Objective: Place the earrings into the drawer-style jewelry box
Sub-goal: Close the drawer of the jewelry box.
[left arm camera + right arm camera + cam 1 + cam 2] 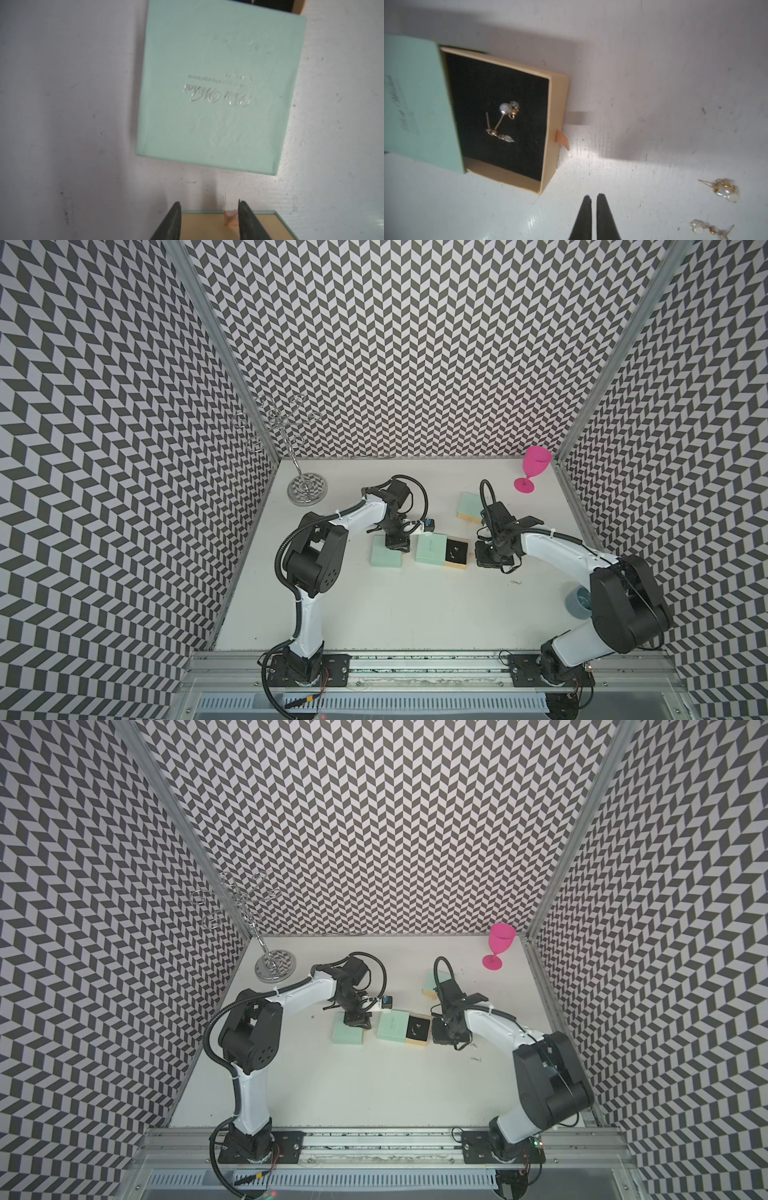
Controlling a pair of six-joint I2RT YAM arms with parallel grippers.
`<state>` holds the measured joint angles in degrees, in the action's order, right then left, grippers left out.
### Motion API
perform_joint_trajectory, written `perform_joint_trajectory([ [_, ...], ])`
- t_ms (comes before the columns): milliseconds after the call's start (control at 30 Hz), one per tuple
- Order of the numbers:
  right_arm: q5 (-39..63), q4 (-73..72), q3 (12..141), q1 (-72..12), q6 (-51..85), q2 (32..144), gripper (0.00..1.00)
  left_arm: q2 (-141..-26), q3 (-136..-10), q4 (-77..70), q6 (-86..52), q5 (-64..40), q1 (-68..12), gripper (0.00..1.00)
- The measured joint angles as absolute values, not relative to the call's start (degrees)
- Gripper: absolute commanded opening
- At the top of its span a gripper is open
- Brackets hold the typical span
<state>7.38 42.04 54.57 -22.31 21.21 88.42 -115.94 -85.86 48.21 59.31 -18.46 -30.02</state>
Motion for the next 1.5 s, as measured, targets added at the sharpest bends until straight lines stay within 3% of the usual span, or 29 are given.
perform_joint_trajectory([
  [1500,11.5,35.6,58.7,-21.5,19.5,99.0,0.09,-124.2,-94.0,47.4,54.3,-18.0,-33.4,0.46],
])
